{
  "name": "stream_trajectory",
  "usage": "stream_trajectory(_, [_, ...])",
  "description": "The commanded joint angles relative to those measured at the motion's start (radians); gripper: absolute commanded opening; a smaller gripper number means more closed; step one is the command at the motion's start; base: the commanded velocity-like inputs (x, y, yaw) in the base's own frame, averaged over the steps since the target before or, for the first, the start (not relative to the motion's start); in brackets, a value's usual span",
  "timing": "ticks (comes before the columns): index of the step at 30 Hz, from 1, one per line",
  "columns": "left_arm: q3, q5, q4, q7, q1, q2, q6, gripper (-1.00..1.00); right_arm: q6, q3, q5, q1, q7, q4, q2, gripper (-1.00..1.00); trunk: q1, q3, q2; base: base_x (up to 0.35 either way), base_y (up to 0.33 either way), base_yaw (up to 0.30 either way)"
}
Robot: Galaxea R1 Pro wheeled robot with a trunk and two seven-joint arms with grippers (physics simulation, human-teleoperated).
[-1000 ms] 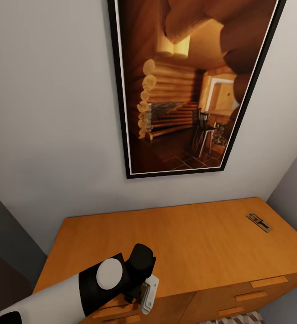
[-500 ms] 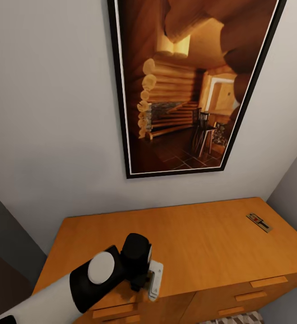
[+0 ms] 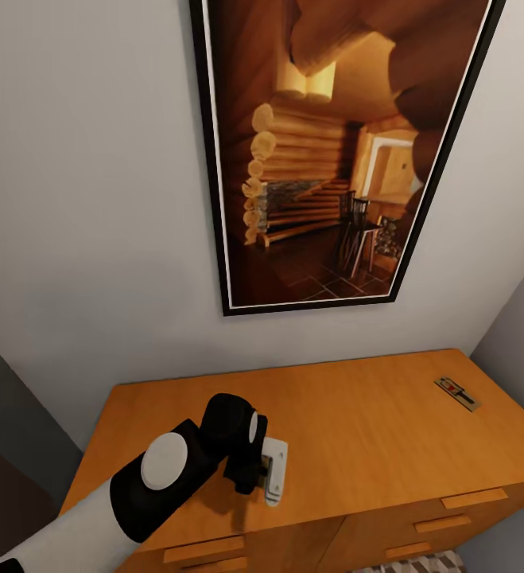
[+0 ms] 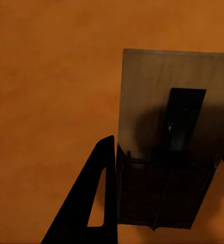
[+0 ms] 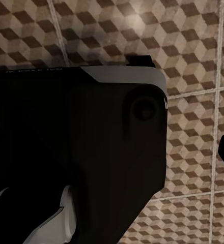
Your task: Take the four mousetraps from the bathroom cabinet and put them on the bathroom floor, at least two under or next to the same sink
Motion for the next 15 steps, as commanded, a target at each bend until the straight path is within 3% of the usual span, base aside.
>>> stream_trajectory(1, [0.001,-0.009,-0.001,-0.007,-0.001,0.000,0.008,-1.00,0.006,0.009,-0.009,-0.001,-0.004,-0.002,0.000,1.00,0.001,-0.002,-0.002,-0.031,-0.027,0.000])
stream_trajectory(6, [0.004,-0.009,0.002,-0.007,-0.001,0.002,0.008,-1.00,0.005,0.008,-0.009,-0.001,-0.004,-0.002,-0.001,1.00,0.001,-0.002,-0.002,-0.162,-0.104,0.000])
stream_trajectory(15, [0.005,-0.010,0.004,-0.007,-0.001,0.007,0.008,-1.00,-0.032,0.009,-0.009,-0.001,-0.004,-0.002,-0.001,1.00,0.001,-0.002,-0.002,-0.274,-0.166,0.000])
